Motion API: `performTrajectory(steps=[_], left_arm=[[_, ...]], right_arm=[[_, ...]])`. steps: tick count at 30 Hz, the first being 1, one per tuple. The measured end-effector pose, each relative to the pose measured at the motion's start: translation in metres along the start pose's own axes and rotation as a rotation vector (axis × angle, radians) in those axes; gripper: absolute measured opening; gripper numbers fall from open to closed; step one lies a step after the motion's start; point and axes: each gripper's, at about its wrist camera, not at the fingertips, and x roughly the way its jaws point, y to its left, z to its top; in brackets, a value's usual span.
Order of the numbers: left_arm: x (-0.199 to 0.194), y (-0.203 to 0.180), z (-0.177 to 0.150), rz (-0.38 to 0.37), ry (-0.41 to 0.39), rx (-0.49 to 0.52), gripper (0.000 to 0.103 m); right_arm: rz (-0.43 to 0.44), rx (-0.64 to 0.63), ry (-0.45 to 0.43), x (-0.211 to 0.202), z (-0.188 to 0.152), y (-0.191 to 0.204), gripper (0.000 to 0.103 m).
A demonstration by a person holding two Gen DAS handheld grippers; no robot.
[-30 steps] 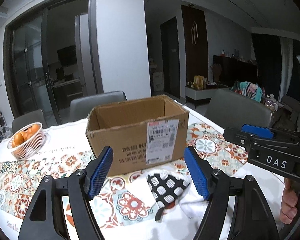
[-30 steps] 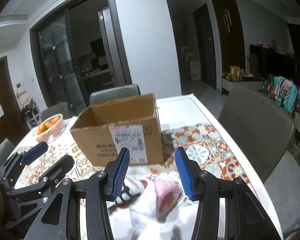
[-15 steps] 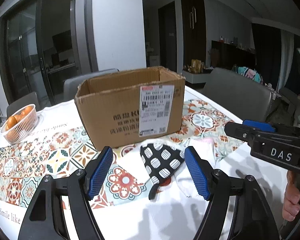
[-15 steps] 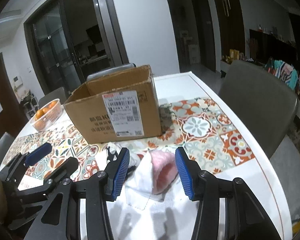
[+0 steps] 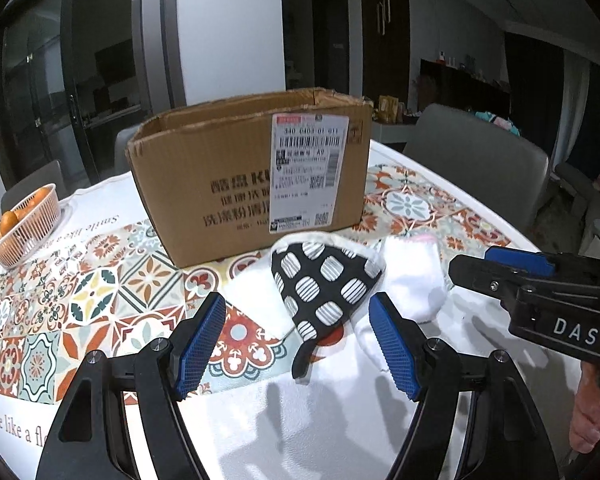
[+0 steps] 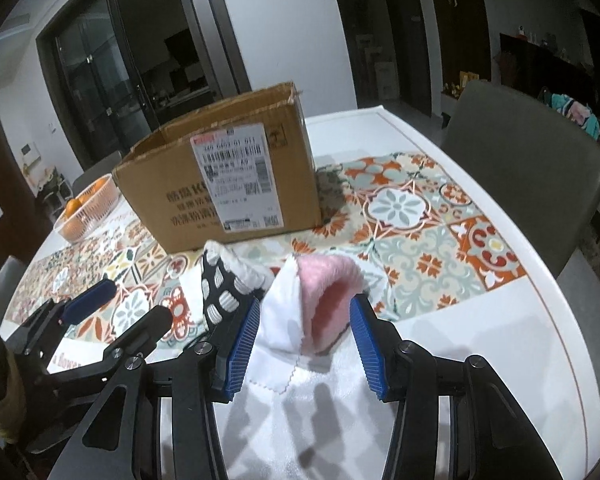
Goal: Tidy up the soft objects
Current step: 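Grasp the dotted pouch with the left tool while the right tool grasps the white cloth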
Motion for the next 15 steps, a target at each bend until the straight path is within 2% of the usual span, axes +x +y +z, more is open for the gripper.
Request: performTrajectory(steps=[4,12,15], left_arm=[[0.009,0.003,-0.005,-0.004,0.021,-0.003,0.074],[0.025,0.006,-0.009,-0.019,0.040,-0.009,0.074],[0.031,0.006,-0.008,-0.028,0.041,-0.008,0.074]], right_arm=[[0.006,0.000,0.025,0.007,-0.006,0.002,0.047],[0.027,0.006,0.073,0.022,-0.012,0.005,0.035],[0.030,0.007,0.085,0.026,-0.013,0.005,0.035]])
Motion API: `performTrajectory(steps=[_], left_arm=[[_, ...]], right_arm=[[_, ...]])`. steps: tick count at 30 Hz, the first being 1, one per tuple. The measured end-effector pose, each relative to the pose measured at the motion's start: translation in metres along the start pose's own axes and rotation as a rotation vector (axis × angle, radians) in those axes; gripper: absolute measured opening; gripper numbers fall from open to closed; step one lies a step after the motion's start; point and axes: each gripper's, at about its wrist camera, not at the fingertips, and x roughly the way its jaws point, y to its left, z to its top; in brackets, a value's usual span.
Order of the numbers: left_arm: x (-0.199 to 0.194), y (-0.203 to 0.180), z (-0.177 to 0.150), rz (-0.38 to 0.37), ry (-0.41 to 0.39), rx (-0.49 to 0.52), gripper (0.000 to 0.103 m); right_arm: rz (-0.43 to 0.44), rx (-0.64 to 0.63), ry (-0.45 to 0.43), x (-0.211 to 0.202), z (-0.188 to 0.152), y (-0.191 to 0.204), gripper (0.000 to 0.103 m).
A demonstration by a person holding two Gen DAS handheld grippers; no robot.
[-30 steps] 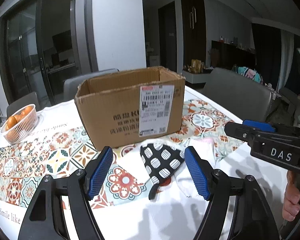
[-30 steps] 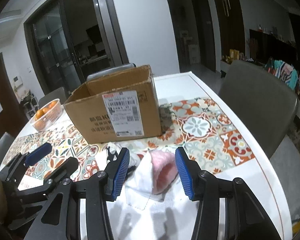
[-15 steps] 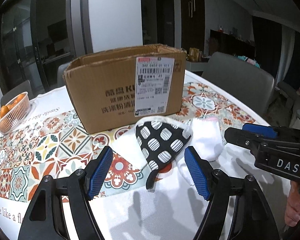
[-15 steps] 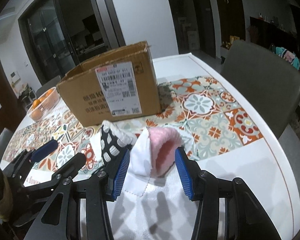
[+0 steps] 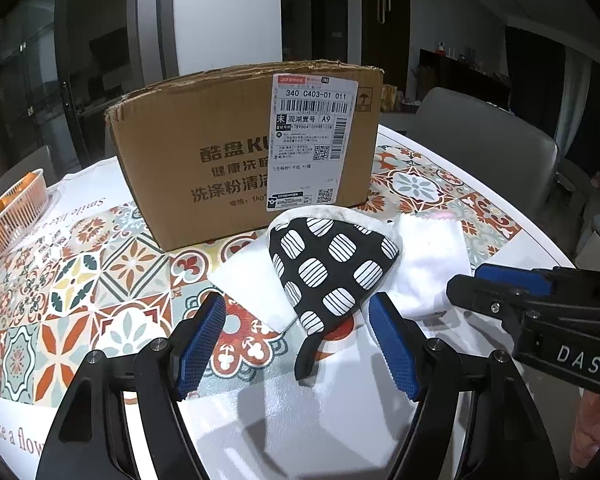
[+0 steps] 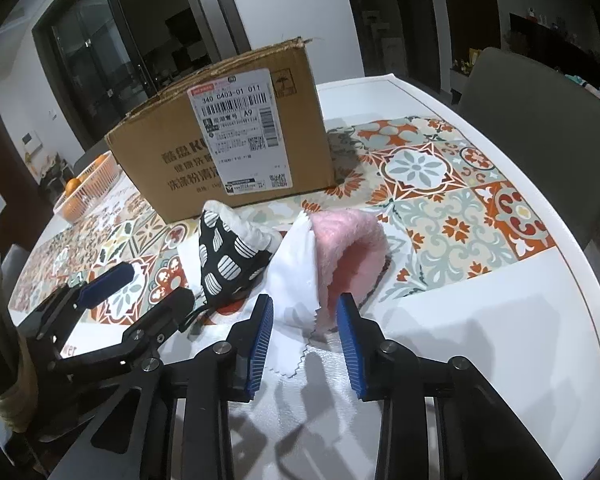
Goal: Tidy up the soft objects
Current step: 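Grasp the dotted pouch with the left tool while the right tool grasps the white cloth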
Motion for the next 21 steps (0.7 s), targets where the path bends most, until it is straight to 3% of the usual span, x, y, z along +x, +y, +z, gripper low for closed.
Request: performTrajectory(steps=[10,21], left_arm=[[0.018,-0.003,-0.001,-0.034,0.018,0.008,0.074],[0.030,-0.008,0.004,-0.058,0.022,0.015,0.074]], right_arm=[[0.023,-0.007,0.009,0.004,0.003,0.004,0.021],[0.057,-0.029,-0.016,-0.001,0.010,0.013,0.016]])
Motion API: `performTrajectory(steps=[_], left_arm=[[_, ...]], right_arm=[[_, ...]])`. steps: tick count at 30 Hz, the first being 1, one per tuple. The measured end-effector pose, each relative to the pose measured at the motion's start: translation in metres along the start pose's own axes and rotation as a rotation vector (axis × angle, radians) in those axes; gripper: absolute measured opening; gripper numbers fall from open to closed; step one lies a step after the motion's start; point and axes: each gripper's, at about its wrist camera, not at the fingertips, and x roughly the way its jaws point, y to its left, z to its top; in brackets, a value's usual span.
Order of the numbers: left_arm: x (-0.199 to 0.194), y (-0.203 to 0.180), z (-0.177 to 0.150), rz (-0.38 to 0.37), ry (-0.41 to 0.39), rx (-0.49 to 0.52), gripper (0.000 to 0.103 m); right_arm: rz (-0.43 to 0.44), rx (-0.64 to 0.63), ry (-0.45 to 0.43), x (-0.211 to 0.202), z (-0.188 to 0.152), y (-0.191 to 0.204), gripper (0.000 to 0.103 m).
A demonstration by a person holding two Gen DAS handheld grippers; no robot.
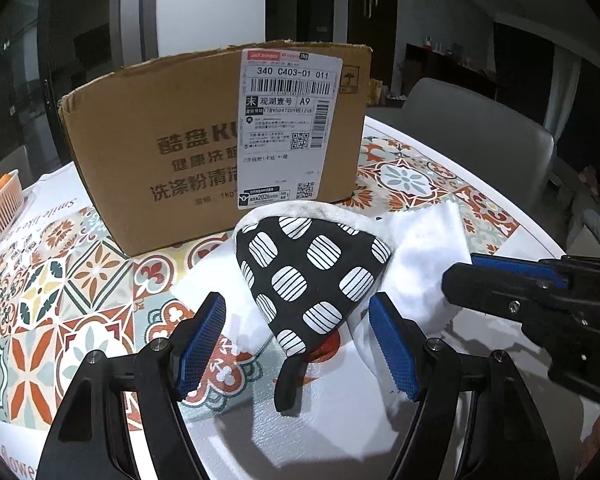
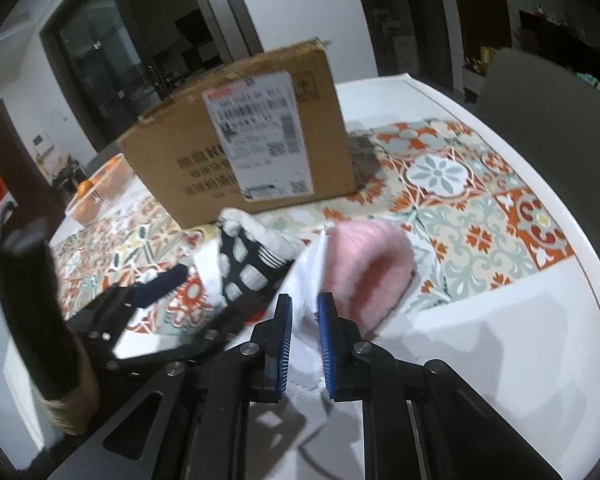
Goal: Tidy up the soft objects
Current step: 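Grasp the dotted pouch with the left tool while the right tool grasps the white cloth, then lift the dotted pouch with the left tool while the right tool lifts the white cloth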
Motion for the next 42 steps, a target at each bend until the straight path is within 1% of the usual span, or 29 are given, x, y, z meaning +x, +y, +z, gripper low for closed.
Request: performTrajectory(steps=[2,5,8,12,13,14,16,17,18,20,23,26,30,36,38,42], left_arm=[[0.002,0.004,0.001,-0.007,0.004,-0.019,0.074],[0.004,0.008,0.003,-0.016,0.006,-0.038,0.074],[0.008,0.007,0.005,-0.027,0.018,-0.026,0.073],[0.016,0.007,0.009,-0.048,0.040,-0.027,0.072],[0.018,0.007,0.010,-0.058,0.045,-0.029,0.067],[0.019,0.008,0.010,-0.068,0.048,-0.029,0.059],[0.021,0.006,0.010,-0.077,0.057,-0.025,0.050],[0.022,0.006,0.011,-0.082,0.057,-0.022,0.046],[0.022,0.005,0.011,-0.081,0.054,-0.021,0.043],[0.019,0.004,0.011,-0.071,0.043,-0.016,0.034],[0.014,0.001,0.009,-0.059,0.031,-0.011,0.028],[0.006,0.004,0.009,-0.057,0.025,-0.036,0.027],[-0.009,0.007,0.011,-0.036,0.006,-0.070,0.026],[-0.031,0.009,0.015,-0.015,-0.034,-0.091,0.024],[-0.033,0.010,0.015,-0.012,-0.037,-0.092,0.024],[-0.034,0.011,0.012,-0.009,-0.036,-0.102,0.024]], right_arm=[[0.014,-0.006,0.002,0.002,0.002,0.003,0.016],[-0.005,-0.009,0.013,0.009,0.003,0.002,0.016],[0.001,0.026,0.032,0.015,0.004,-0.006,0.016],[-0.002,0.041,0.024,0.016,0.006,-0.009,0.016],[-0.003,0.041,0.024,0.017,0.006,-0.009,0.016],[-0.005,0.040,0.023,0.017,0.007,-0.009,0.015],[-0.007,0.040,0.020,0.018,0.007,-0.009,0.010],[-0.006,0.041,0.019,0.017,0.006,-0.009,0.010],[-0.005,0.041,0.018,0.017,0.006,-0.009,0.009],[-0.002,0.042,0.020,0.016,0.006,-0.009,0.008],[0.003,0.042,0.011,0.013,0.005,-0.009,0.006],[0.014,0.044,0.004,0.009,0.005,-0.008,0.005],[0.025,0.045,-0.013,0.002,0.006,-0.007,0.005],[0.037,0.040,-0.040,-0.008,0.009,-0.004,0.005],[0.043,0.038,-0.043,-0.010,0.009,-0.002,0.004],[0.027,0.040,-0.029,-0.007,0.007,-0.003,0.004]])
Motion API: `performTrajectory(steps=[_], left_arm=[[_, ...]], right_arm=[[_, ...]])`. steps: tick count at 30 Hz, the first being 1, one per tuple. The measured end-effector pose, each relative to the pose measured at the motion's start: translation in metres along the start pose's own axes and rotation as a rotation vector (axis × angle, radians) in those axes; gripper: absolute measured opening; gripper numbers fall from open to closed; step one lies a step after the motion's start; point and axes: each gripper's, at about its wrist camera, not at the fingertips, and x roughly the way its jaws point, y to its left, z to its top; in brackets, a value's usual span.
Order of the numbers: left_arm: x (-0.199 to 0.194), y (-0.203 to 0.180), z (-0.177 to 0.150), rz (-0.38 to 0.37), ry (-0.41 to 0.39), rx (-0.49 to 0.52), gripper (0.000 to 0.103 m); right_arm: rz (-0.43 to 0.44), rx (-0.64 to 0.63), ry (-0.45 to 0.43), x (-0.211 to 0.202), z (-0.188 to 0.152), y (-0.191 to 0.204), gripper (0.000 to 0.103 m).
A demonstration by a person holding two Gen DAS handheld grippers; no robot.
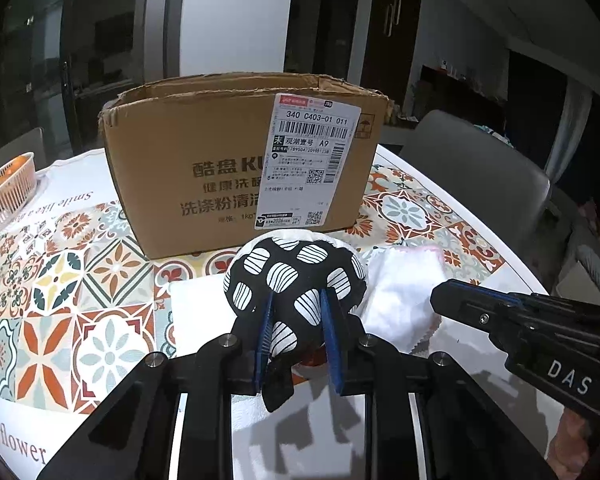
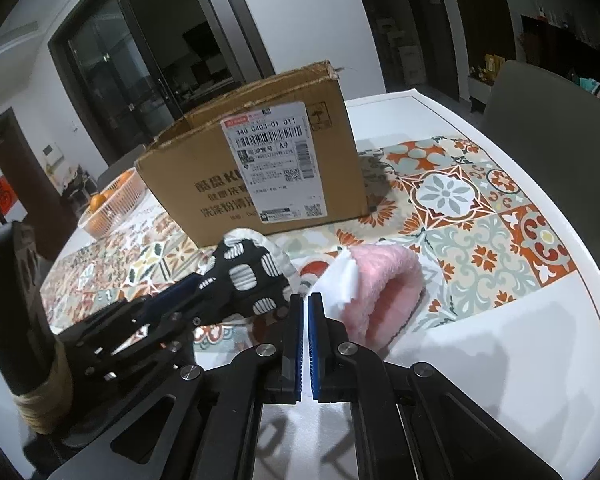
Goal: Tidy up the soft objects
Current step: 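Lift the dotted pouch with the left tool while the right tool lifts the white cloth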
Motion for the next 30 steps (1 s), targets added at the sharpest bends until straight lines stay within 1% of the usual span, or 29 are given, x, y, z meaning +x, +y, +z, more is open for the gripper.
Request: performTrajectory(steps=[2,5,7,9,15,18,22,26,30], left_arm=[[0.001,-0.002,-0.001,0.001,0.001,0.002,0.024],[0.001,-0.003,-0.003,0.004,0.003,0.006,0.024],[0.000,-0.002,-0.004,0.004,0.002,0.001,0.024],[-0.001,-0.001,-0.005,0.005,0.001,-0.008,0.024],[0.002,0.005,-0.008,0.017,0.010,-0.025,0.024],[0.005,0.008,-0.009,0.024,0.018,-0.032,0.024],[0.007,0.011,-0.011,0.026,0.026,-0.039,0.024],[0.008,0.014,-0.013,0.032,0.030,-0.048,0.023],[0.008,0.017,-0.014,0.032,0.034,-0.061,0.023]], right_arm=[[-0.006,0.012,-0.002,0.000,-0.002,-0.003,0.005],[-0.025,0.001,-0.003,0.000,-0.002,-0.006,0.012],[-0.059,-0.026,-0.026,-0.001,-0.001,-0.006,0.026],[-0.098,-0.068,-0.053,-0.002,-0.001,-0.005,0.031],[-0.216,-0.261,-0.113,0.006,-0.002,0.011,0.031],[-0.224,-0.287,-0.110,0.015,-0.001,0.012,0.031],[-0.259,-0.341,-0.128,0.021,-0.003,0.018,0.031],[-0.272,-0.399,-0.122,0.026,-0.009,0.027,0.030],[-0.298,-0.471,-0.148,0.025,-0.015,0.039,0.027]])
